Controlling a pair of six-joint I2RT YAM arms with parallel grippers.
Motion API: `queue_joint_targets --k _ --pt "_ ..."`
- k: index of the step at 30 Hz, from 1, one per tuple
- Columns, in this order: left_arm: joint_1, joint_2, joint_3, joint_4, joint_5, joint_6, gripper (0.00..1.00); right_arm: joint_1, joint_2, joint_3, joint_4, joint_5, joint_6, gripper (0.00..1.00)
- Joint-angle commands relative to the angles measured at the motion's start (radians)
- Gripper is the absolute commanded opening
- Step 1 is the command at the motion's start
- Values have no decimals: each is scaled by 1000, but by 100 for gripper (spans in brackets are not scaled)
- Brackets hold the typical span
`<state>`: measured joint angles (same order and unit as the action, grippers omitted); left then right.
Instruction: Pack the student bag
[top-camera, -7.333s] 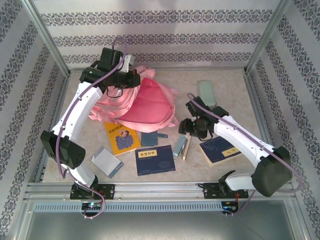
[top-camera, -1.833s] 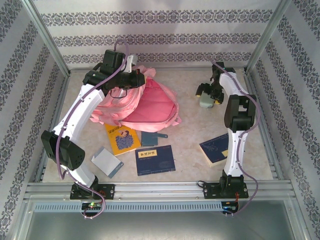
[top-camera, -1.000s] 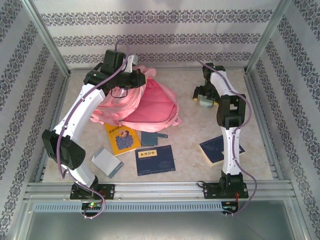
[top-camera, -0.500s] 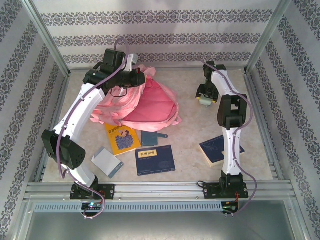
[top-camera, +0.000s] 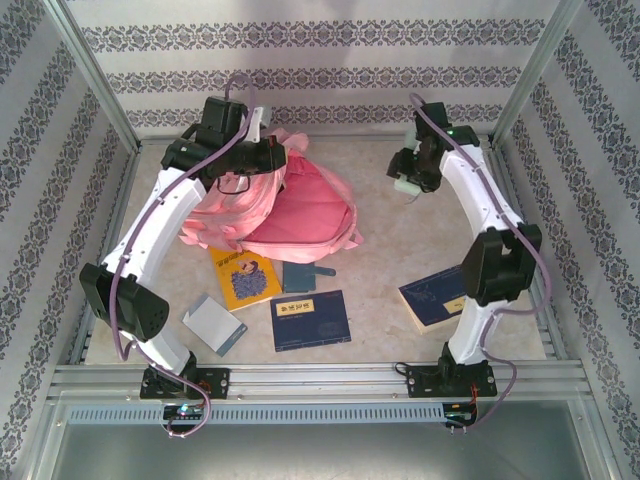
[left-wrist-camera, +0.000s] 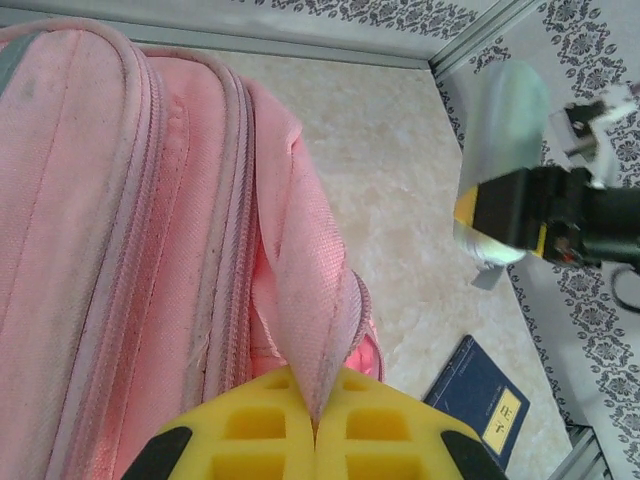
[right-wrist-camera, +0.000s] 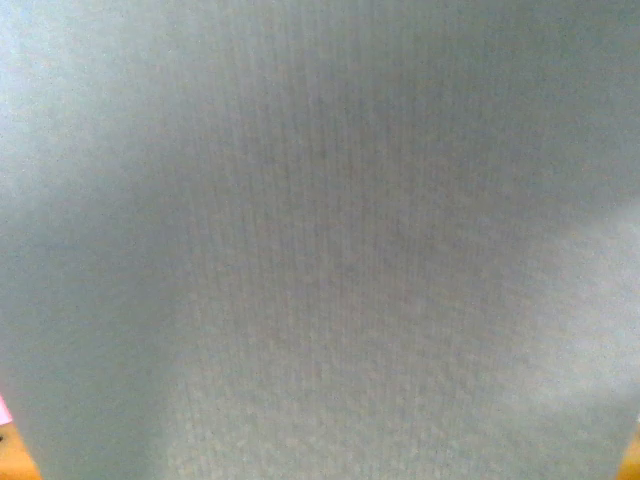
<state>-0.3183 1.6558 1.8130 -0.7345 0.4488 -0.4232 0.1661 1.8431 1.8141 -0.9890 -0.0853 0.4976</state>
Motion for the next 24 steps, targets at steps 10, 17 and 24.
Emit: queue_joint_targets --k 10,17,24 --pt "21 -42 59 97 27 -52 0 339 -222 -242 210 -315 259 60" --pt "23 -30 77 122 48 -81 0 408 -88 -187 279 -373 361 61" --pt "22 -16 71 165 88 -118 0 461 113 -17 316 -336 497 64"
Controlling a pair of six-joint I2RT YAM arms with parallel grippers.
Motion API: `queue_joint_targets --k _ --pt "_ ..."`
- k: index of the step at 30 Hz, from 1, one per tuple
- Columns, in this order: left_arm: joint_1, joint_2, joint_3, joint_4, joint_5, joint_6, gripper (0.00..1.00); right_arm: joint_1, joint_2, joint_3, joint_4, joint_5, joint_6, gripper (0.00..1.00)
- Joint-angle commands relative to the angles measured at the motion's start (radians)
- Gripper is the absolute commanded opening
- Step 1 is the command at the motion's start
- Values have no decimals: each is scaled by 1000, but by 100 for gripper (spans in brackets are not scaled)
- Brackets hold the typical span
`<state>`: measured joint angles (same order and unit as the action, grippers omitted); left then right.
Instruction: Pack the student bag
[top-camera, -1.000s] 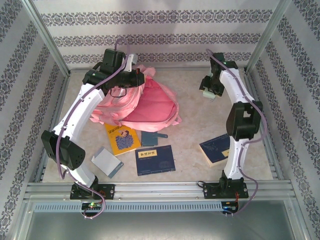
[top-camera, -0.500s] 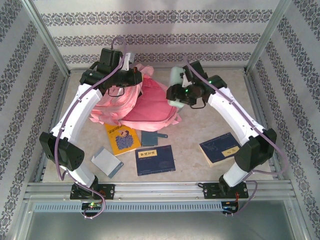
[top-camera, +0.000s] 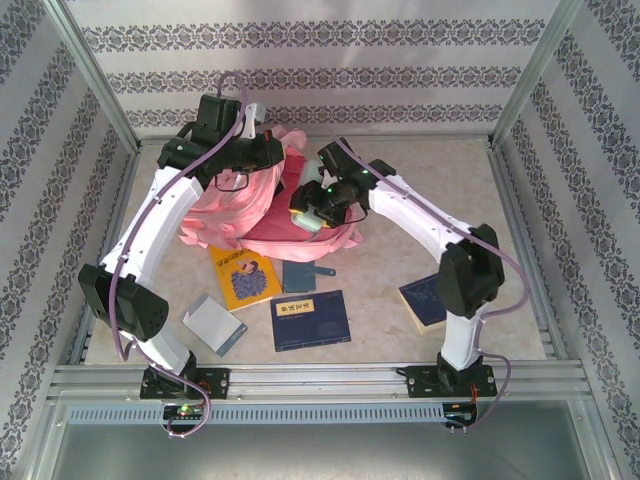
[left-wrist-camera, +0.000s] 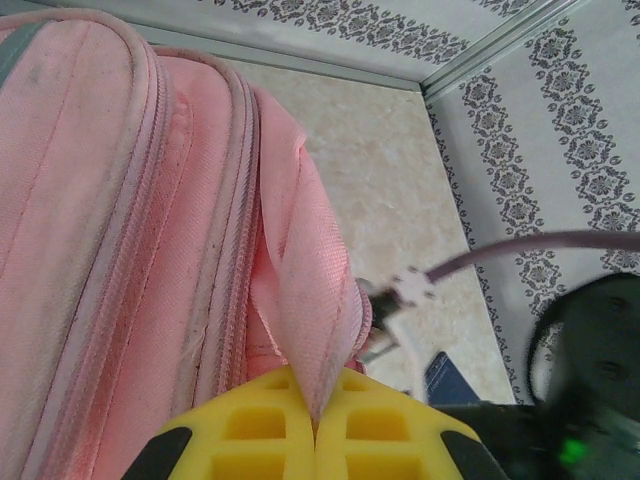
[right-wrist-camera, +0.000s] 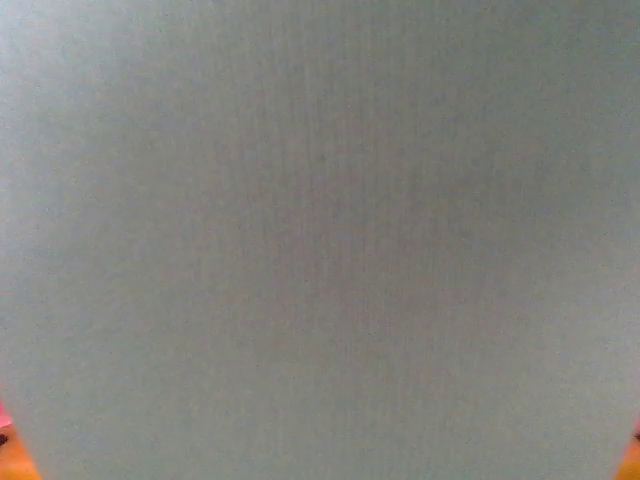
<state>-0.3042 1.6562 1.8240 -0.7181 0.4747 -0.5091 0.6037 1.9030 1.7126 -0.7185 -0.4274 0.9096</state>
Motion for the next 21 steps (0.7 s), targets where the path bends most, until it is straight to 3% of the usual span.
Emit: queue_joint_targets --k 1,7,11,21 --pt "9 -15 57 153 66 -37 0 34 89 122 43 18 100 66" --pt "8 -9 47 171 79 -51 0 62 276 307 30 12 169 90" --pt "9 -7 52 163 78 -42 0 60 293 318 103 -7 185 98" --pt "8 -4 50 157 72 -26 0 46 223 256 124 -7 114 97"
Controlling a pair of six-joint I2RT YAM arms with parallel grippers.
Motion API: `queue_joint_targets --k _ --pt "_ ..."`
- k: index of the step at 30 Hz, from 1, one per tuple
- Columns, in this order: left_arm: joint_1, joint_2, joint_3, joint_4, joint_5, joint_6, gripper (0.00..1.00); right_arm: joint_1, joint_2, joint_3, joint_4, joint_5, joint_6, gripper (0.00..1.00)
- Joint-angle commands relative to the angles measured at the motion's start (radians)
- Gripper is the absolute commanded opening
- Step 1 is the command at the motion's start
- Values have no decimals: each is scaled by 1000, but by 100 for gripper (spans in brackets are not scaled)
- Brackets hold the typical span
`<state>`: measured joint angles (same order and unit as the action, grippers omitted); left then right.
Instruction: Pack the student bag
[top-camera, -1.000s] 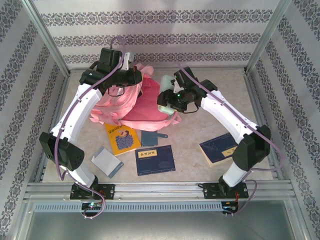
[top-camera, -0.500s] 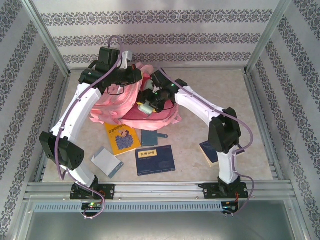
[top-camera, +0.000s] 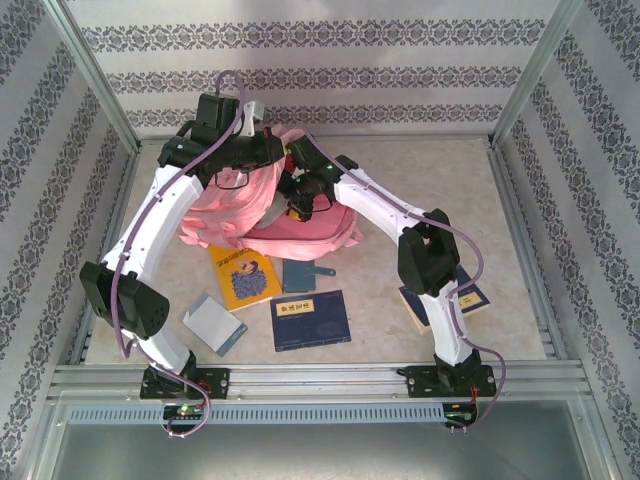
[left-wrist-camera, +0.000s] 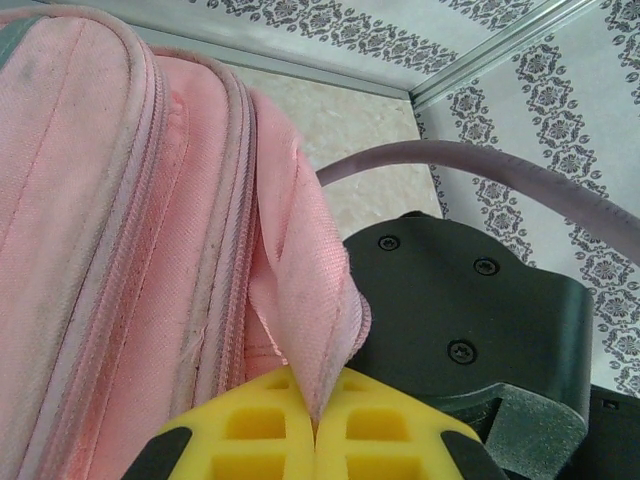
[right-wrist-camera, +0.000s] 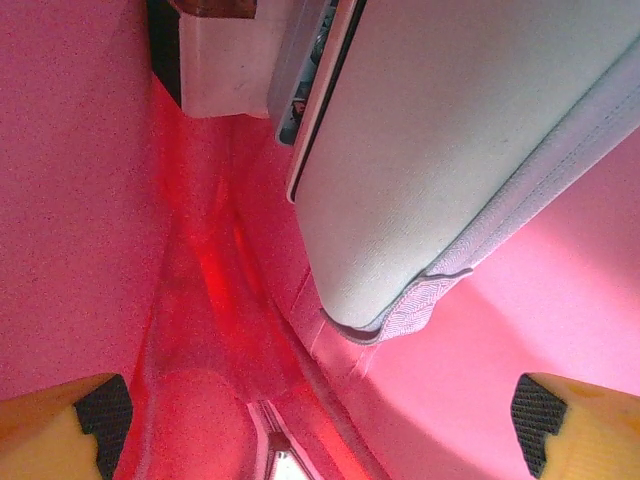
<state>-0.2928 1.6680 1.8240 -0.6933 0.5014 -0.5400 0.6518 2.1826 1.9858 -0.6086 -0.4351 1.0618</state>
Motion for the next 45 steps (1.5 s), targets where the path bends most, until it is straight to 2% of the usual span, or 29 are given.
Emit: queue_joint_targets --k 1,6,13,19,25,29,30,35,37,42,45 --pt "-3 -14 50 130 43 9 0 -1 -69 -12 4 7 -71 97" --pt "11 -9 43 115 25 23 0 -5 -184 -56 -56 71 -238 94" --pt "36 30 74 81 -58 37 0 -47 -420 -275 -51 135 -340 93" --pt "49 118 183 21 -162 82 0 -71 -597 -435 -87 156 -477 88" --pt "47 225 285 8 -188 91 0 -96 -684 -542 -131 165 -527 88" --pt "46 278 345 -12 -209 104 0 -76 -671 -562 -203 163 -604 85" --pt "46 286 349 -11 -203 102 3 -71 -660 -564 -220 156 -614 84" --pt "21 271 331 -24 -184 104 39 -29 -617 -602 -257 159 -644 82" --pt "12 238 320 -45 -210 109 48 -8 -600 -616 -267 192 -647 78" --pt "11 72 176 -82 -321 104 56 5 -511 -643 -243 122 -628 74" --pt "12 -77 -31 -51 -327 79 56 14 -454 -652 -207 118 -611 73"
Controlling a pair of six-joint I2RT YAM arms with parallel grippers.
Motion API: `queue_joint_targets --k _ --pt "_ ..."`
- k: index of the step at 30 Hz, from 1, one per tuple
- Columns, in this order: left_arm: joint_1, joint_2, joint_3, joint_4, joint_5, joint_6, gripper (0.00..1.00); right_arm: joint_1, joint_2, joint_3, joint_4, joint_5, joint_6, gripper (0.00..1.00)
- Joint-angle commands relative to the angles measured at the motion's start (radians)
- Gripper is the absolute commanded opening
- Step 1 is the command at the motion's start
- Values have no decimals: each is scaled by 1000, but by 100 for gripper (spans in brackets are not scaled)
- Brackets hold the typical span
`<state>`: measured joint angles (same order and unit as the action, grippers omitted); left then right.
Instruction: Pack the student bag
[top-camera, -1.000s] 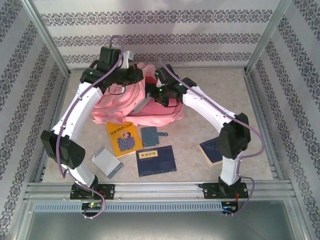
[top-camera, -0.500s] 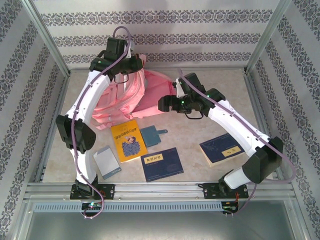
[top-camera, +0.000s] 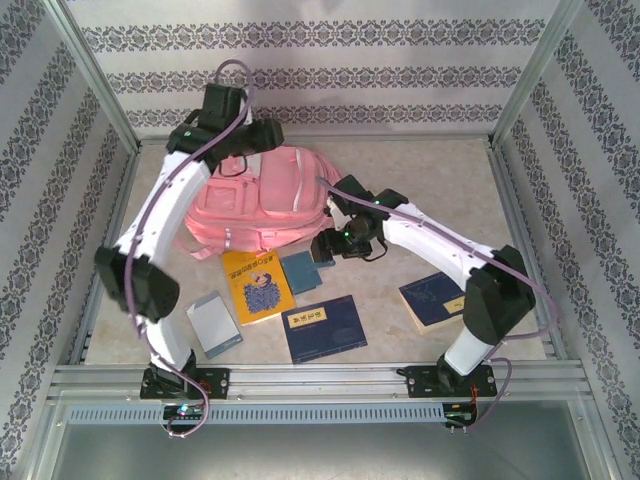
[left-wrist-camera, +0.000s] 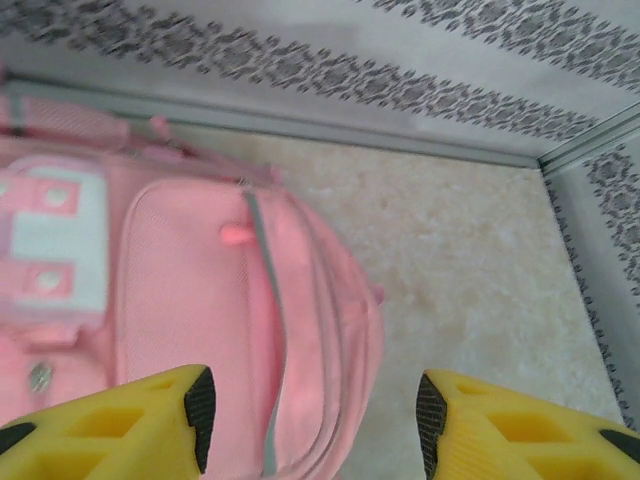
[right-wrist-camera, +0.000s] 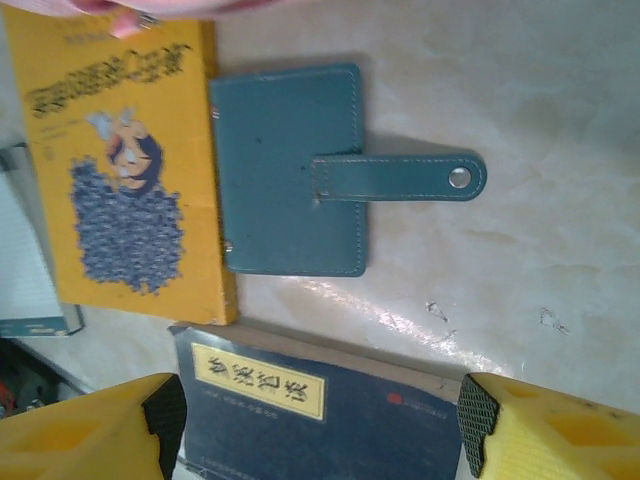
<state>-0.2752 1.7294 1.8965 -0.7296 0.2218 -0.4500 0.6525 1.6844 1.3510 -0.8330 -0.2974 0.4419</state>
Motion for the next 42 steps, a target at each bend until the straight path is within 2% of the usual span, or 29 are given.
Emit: queue_joint_targets --k 1,5,11,14,21,32,42 --pt "-6 -194 -202 3 -29 -34 56 14 69 -10 21 -18 12 73" --pt "-35 -360 -557 116 111 -147 48 11 169 35 19 15 13 77" --pt "-137 -452 -917 277 148 -288 32 0 313 136 6 37 1 81" --pt "-167 -444 -1016 345 138 -331 25 -16 362 175 3 18 -2 82" --pt "-203 -360 -1088 391 118 -351 15 -18 443 255 -20 -21 -27 82" --pt "-206 -247 -1153 479 121 -391 1 -24 460 187 46 -134 -1 79" --pt "-206 -128 -1201 555 140 -385 0 -36 461 152 147 -340 43 73"
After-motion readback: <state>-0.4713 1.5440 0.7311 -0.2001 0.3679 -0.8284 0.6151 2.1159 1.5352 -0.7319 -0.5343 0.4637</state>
